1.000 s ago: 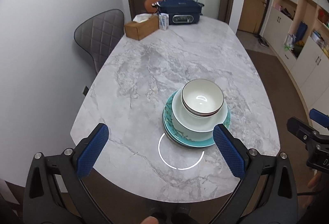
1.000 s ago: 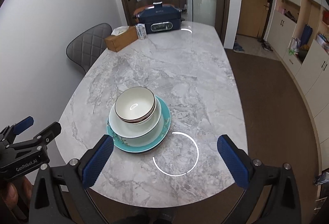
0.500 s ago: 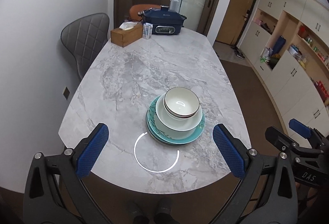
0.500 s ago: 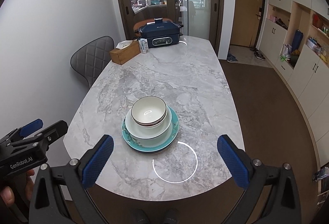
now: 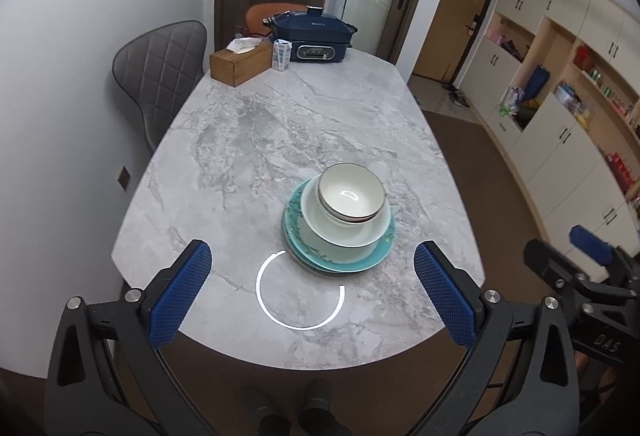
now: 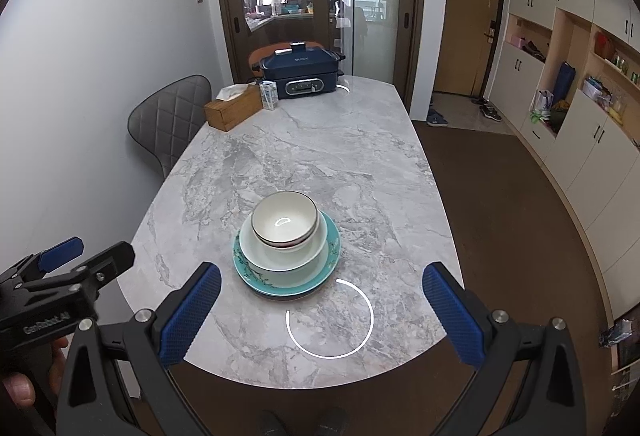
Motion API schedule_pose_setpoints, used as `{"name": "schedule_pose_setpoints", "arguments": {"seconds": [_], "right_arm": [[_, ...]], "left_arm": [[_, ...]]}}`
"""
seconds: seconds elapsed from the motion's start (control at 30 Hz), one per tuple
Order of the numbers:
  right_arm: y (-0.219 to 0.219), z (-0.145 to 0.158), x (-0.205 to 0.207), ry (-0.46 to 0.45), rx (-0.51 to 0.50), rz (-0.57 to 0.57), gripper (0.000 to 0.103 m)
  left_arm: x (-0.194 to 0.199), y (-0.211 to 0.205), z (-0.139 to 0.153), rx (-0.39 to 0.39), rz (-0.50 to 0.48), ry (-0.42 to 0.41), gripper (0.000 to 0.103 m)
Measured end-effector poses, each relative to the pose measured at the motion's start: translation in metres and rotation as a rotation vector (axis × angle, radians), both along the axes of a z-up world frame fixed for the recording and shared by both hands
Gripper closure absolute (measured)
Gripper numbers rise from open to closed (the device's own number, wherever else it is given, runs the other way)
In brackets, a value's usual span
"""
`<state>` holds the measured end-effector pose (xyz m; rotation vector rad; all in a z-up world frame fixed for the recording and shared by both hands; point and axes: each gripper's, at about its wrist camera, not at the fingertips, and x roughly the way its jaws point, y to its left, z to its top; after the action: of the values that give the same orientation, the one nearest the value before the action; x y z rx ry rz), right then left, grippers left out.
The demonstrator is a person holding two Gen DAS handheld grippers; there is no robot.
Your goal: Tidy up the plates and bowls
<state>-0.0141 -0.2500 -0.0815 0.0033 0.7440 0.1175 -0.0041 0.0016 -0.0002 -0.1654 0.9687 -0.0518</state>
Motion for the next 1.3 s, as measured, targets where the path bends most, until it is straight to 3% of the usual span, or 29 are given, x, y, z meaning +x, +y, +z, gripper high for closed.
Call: {"name": "schedule_pose_setpoints", "arguments": {"seconds": [1.3], "right_arm": [[-0.008, 0.002, 0.000, 0.000, -0.017, -0.002, 0.000]], "left_arm": [[-0.009, -0.018, -0.001, 0.061, -0.013, -0.004, 0.001]]}}
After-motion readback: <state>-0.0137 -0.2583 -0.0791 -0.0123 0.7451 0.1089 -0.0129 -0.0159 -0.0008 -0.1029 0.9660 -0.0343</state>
